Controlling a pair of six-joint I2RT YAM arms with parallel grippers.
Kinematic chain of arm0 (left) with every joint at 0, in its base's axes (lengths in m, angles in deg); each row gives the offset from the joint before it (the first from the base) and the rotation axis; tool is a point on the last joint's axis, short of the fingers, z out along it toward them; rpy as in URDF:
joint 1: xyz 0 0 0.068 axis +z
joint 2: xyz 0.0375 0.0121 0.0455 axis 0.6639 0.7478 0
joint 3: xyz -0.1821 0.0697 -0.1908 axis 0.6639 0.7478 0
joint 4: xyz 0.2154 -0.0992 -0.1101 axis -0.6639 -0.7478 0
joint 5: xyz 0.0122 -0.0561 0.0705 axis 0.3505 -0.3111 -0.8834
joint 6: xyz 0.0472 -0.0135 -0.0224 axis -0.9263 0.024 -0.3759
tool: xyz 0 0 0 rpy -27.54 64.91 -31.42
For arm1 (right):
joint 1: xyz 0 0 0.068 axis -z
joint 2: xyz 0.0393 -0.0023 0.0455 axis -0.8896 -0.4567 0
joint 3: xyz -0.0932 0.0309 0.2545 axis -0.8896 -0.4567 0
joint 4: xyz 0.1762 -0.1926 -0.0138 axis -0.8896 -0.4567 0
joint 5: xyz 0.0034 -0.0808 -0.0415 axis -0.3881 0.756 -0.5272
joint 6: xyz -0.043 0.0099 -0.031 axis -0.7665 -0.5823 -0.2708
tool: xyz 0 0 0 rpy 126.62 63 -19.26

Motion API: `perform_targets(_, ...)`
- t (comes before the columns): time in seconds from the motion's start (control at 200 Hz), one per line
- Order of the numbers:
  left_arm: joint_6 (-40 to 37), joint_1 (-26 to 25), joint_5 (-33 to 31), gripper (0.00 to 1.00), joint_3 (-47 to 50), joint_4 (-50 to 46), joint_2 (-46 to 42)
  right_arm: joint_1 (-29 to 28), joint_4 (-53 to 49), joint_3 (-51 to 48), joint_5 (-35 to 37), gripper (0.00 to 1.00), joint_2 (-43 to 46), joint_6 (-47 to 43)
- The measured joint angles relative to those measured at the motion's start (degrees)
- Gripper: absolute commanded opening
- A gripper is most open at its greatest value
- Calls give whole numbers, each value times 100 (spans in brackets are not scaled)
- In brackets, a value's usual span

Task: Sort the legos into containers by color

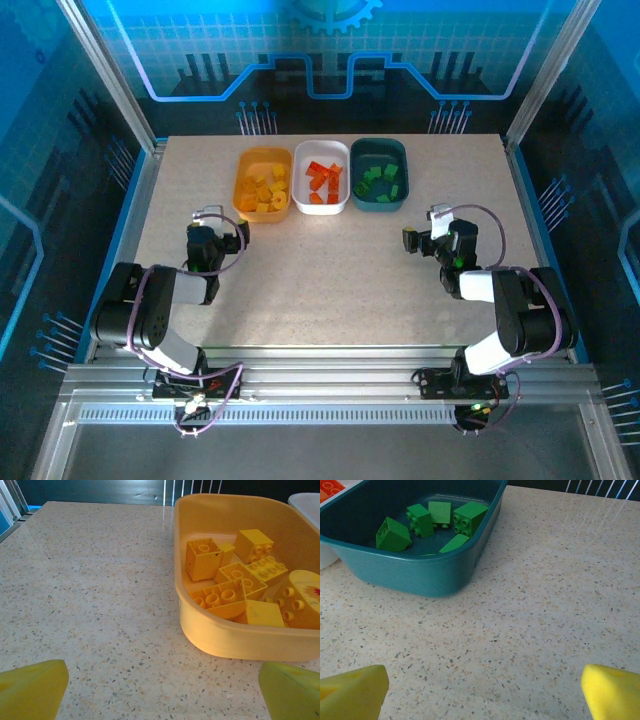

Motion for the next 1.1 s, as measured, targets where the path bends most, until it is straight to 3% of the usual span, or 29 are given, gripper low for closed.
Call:
perform_targets(0.93,0,0,2,99,0,-2,0,-76,4,0,181,100,0,0)
perform_targets(1.101,4,61,256,99,-24,-127,0,-76,4,0,181,100,0,0)
